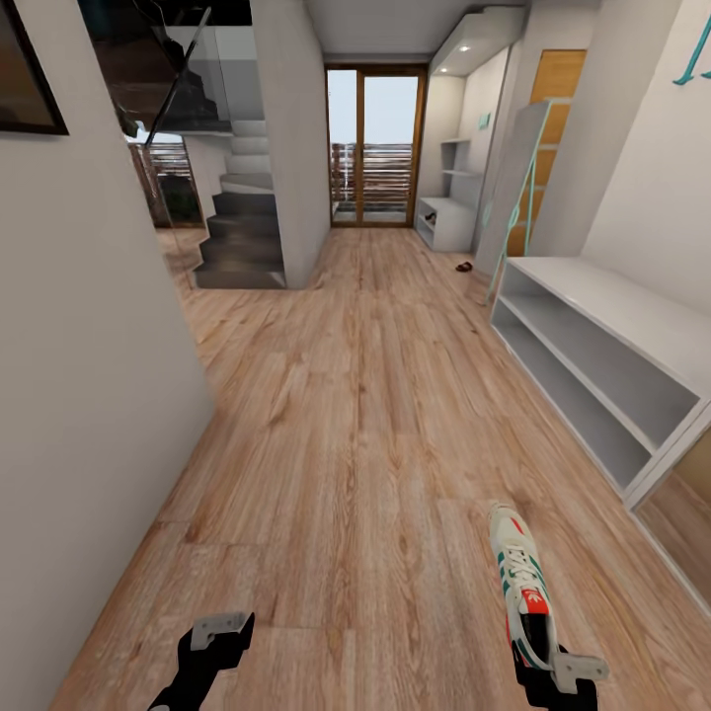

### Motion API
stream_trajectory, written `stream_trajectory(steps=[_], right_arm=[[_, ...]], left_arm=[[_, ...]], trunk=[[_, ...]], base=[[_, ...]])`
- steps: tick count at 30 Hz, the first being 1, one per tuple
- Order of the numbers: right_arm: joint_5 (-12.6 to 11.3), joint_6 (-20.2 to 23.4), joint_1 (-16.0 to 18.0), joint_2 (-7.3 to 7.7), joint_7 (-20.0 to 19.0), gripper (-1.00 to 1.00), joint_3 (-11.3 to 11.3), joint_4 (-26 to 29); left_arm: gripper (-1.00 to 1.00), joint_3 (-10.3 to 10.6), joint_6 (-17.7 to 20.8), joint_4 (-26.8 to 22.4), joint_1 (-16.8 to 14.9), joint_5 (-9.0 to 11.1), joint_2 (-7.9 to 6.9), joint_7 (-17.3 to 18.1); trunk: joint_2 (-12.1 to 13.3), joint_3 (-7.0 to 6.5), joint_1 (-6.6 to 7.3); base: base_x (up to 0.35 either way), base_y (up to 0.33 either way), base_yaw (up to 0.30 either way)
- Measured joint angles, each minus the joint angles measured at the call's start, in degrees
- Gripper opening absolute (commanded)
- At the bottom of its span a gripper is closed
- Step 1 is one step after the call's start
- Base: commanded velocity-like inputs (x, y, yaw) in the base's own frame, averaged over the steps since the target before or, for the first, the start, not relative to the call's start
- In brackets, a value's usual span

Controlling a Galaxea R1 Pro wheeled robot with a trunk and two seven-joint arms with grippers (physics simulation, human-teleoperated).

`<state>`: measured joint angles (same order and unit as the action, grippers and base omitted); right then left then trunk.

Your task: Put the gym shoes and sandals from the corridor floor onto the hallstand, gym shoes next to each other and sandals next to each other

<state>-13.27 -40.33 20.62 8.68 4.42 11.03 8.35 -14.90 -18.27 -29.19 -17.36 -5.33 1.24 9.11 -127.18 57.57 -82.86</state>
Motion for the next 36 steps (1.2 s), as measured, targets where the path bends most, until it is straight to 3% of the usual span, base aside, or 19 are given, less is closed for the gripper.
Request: stream_trajectory(steps=[36], right_arm=[[0.03,0.0,-0.01,0.0,0.0,-1.0,-0.03,0.0]], left_arm=[[1.0,0.0,0.0,0.0,0.0,0.0,-0.08,-0.01]], trunk=[[0.0,-0.58,0.0]], base=[[0.339,0.0,-0.016]])
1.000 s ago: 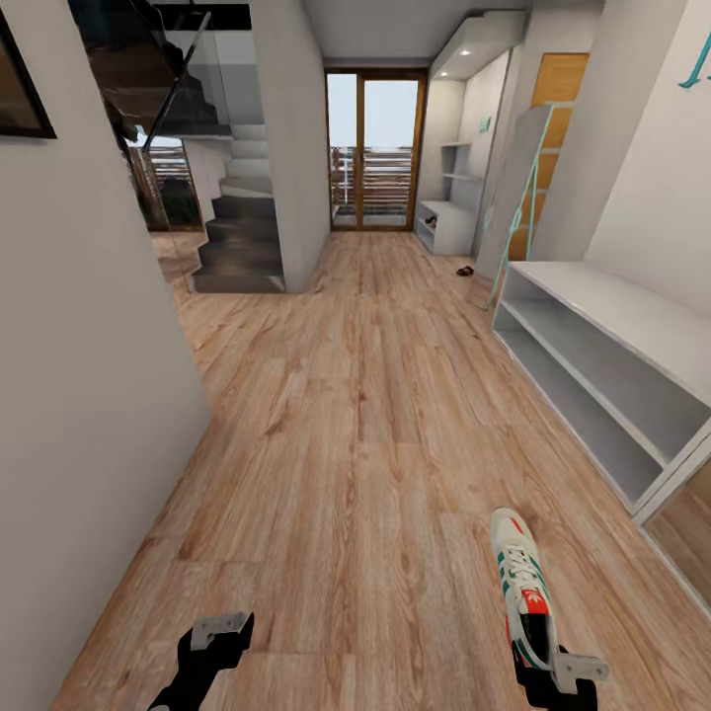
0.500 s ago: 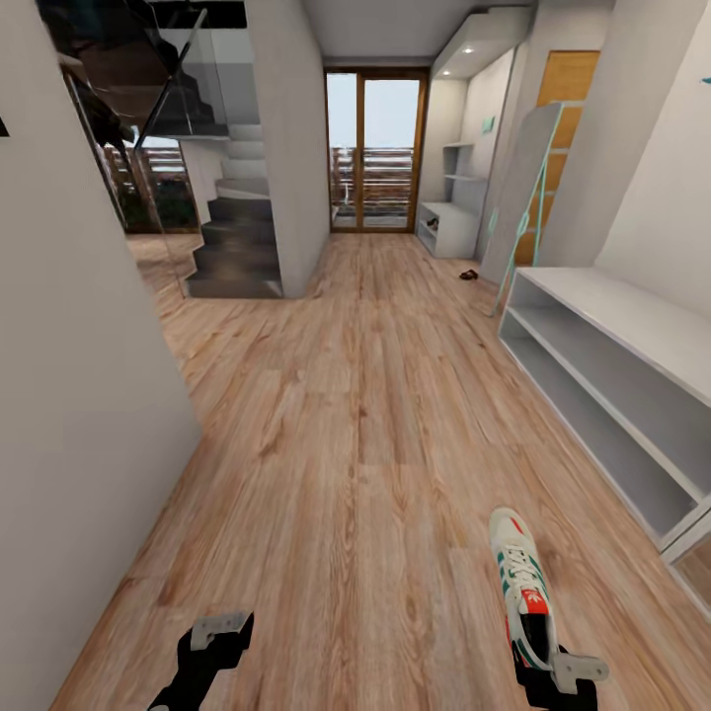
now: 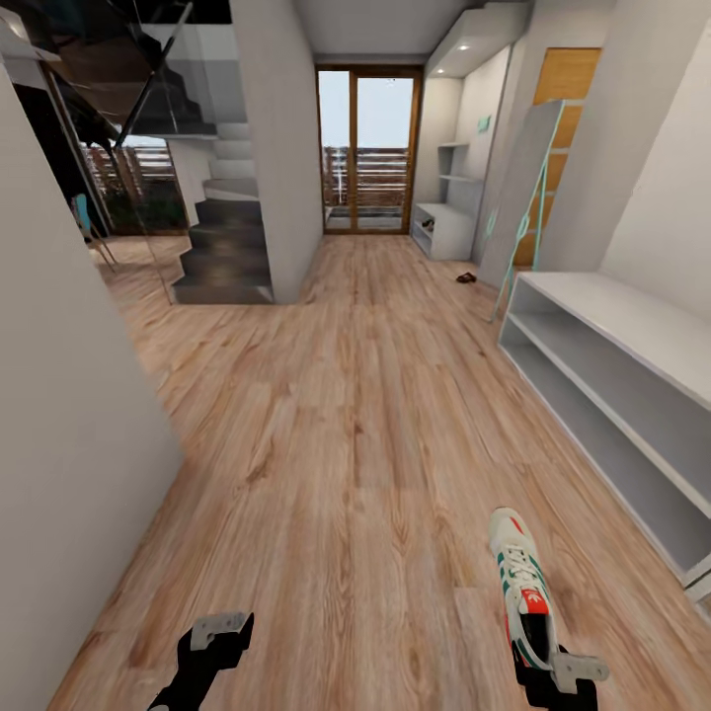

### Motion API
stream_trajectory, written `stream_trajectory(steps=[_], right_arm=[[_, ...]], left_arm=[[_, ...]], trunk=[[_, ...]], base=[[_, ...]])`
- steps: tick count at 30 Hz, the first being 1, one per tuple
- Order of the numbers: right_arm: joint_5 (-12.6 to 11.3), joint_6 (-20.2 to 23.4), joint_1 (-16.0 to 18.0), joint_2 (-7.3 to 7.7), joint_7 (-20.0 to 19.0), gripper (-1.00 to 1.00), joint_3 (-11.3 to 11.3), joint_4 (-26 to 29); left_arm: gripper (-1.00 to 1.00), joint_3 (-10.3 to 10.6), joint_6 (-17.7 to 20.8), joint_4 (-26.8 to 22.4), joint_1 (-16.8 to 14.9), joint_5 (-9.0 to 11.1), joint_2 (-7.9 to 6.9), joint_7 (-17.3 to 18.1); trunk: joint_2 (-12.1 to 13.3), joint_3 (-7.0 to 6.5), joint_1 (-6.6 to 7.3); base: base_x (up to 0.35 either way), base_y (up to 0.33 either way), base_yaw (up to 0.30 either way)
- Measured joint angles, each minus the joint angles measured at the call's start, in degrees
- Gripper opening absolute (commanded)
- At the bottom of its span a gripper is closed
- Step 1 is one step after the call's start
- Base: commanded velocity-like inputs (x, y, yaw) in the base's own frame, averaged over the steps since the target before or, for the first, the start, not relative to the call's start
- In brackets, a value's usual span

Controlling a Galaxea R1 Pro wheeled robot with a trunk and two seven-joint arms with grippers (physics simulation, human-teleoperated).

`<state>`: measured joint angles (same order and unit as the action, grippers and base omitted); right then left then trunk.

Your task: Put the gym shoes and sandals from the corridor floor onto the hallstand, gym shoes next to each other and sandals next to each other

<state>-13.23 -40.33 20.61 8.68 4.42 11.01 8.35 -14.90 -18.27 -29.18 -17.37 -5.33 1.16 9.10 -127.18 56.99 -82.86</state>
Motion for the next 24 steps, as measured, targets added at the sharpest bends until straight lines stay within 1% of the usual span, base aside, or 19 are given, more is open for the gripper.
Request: stream_trajectory(steps=[24], right_arm=[[-0.02,0.0,-0.03,0.0,0.0,-1.0,0.03,0.0]], left_arm=[[1.0,0.0,0.0,0.0,0.0,0.0,0.0,0.01]], trunk=[[0.0,0.0,0.0]], base=[[0.339,0.0,-0.001]])
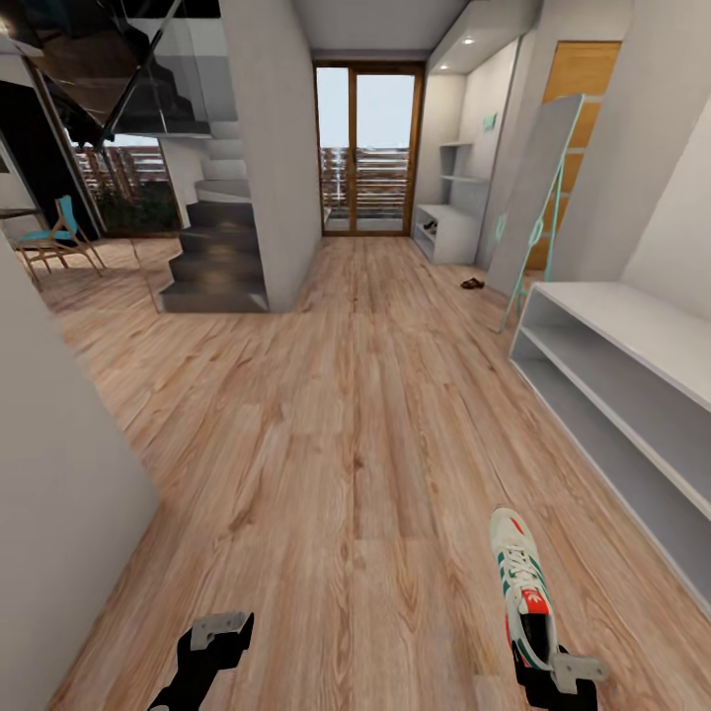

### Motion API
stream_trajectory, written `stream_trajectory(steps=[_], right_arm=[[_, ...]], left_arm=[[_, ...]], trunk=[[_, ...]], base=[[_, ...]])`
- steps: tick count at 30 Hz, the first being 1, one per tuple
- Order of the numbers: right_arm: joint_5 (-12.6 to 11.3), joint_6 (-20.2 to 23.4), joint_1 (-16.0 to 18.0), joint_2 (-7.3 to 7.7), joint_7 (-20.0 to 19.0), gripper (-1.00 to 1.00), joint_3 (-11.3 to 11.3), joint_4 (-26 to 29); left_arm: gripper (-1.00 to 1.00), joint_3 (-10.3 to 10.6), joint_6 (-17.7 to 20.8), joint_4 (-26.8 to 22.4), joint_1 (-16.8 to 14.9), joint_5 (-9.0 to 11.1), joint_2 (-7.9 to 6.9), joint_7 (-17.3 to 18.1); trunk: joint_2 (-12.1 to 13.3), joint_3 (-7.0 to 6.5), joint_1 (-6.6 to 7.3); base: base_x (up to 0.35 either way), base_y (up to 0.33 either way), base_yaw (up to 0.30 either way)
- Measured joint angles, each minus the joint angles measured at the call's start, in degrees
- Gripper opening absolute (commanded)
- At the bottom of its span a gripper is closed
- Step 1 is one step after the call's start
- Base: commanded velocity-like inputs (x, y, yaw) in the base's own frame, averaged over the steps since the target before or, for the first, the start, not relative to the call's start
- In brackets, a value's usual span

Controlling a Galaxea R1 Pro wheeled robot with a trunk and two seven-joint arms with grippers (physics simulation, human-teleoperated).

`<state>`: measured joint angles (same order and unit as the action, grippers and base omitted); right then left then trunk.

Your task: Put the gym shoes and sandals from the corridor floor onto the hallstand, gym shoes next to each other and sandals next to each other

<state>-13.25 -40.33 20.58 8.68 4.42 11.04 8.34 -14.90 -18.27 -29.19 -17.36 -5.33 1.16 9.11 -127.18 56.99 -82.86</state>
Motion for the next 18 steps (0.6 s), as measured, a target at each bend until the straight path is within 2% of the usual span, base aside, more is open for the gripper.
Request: stream_trajectory(steps=[18], right_arm=[[-0.26,0.0,0.04,-0.08,-0.1,-1.0,0.09,0.08]], left_arm=[[1.0,0.0,0.0,-0.02,0.0,0.0,0.0,0.0]], trunk=[[0.0,0.0,0.0]], base=[[0.339,0.0,0.0]])
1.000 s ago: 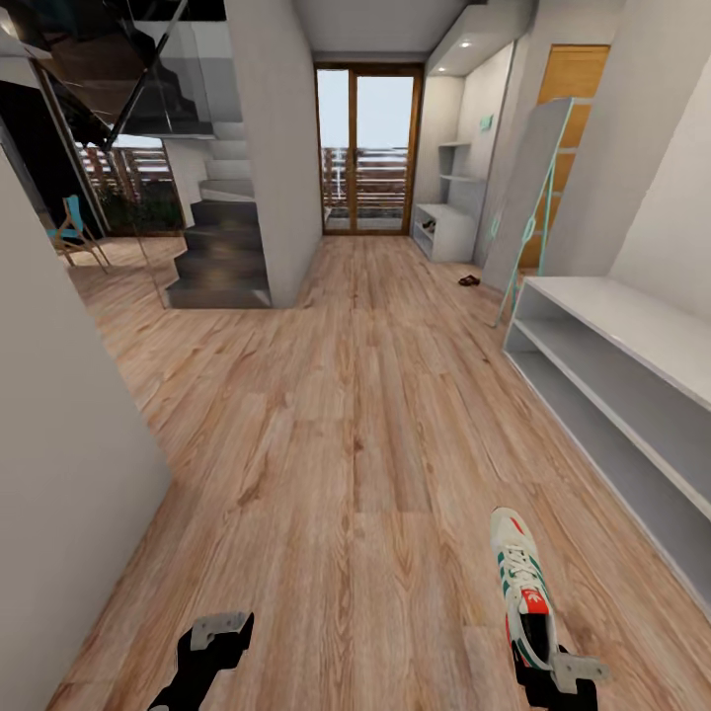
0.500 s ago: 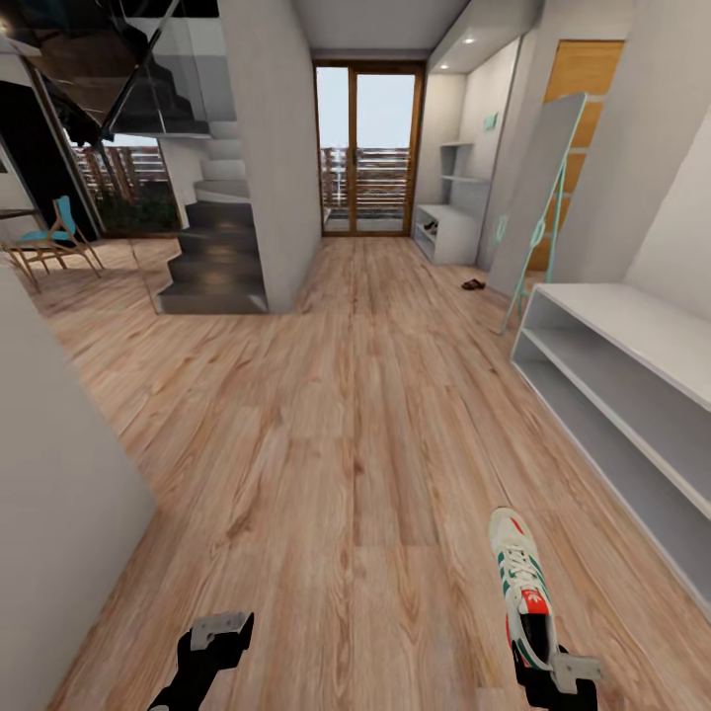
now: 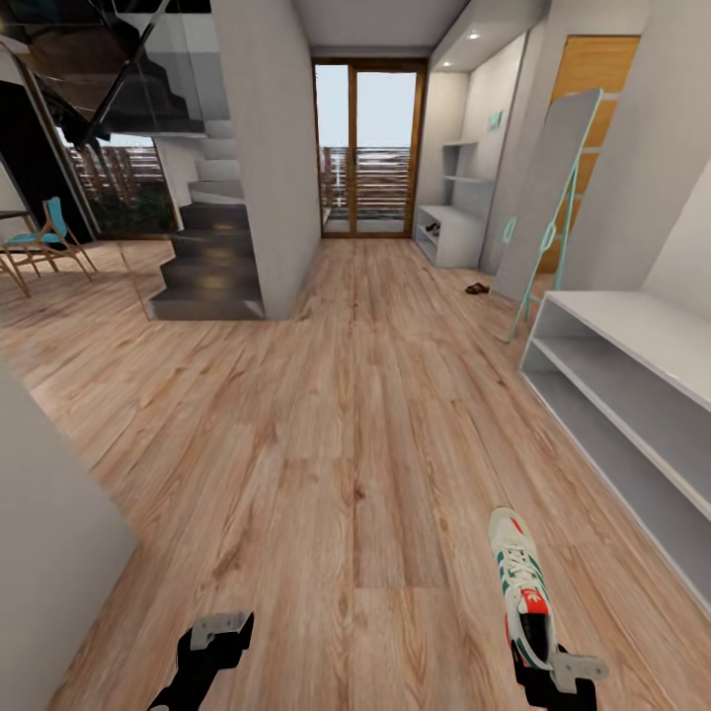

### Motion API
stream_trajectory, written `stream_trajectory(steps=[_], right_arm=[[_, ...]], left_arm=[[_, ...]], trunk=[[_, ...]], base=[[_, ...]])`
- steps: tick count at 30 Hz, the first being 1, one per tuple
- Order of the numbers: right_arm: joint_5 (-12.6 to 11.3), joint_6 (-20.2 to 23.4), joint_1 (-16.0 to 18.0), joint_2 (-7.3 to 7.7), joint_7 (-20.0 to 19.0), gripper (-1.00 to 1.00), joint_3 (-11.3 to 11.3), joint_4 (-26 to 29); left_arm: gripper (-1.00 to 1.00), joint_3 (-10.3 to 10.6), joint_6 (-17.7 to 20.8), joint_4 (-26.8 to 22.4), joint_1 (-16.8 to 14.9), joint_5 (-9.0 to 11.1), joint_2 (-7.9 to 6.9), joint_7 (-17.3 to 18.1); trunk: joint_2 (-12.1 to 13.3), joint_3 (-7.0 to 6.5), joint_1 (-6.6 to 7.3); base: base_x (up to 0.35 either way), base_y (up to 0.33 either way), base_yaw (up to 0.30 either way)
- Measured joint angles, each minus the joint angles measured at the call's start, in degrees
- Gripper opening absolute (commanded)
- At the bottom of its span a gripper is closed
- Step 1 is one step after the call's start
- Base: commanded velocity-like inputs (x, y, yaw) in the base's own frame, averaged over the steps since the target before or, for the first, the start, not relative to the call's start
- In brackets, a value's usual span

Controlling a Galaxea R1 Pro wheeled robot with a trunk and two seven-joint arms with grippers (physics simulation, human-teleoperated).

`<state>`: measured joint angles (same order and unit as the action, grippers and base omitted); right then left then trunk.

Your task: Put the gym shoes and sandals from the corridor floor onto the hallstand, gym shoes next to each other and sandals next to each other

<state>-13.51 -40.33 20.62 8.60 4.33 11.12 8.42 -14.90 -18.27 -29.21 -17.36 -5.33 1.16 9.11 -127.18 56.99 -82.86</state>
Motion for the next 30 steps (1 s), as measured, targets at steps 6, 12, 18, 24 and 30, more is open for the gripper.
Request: stream_trajectory(steps=[6,12,18,24,30], right_arm=[[-0.05,0.0,-0.01,-0.02,-0.02,-1.0,-0.01,0.01],[0.24,0.0,-0.03,-0.01,-0.02,-1.0,-0.05,-0.07],[0.33,0.0,-0.02,-0.01,0.01,-1.0,0.0,-0.09],[0.26,0.01,0.0,0.07,-0.05,-1.0,-0.08,-0.08],[0.37,0.01,0.0,0.08,-0.27,-1.0,0.01,-0.09]], left_arm=[[1.0,0.0,0.0,0.02,0.0,0.0,0.0,0.0],[1.0,0.0,0.0,0.02,0.0,0.0,0.0,-0.01],[1.0,0.0,0.0,0.02,0.0,-0.05,0.0,0.01],[1.0,0.0,0.0,0.02,0.0,-0.07,0.0,-0.01],[1.0,0.0,0.0,0.02,0.16,-0.01,0.0,-0.02]], trunk=[[0.0,0.0,0.0],[0.0,0.0,0.0],[0.0,0.0,0.0],[0.0,0.0,0.0],[0.0,0.0,0.0]], base=[[0.339,0.0,0.0],[0.339,0.0,0.0],[0.339,0.0,0.0],[0.339,0.0,0.0],[0.339,0.0,0.0]])
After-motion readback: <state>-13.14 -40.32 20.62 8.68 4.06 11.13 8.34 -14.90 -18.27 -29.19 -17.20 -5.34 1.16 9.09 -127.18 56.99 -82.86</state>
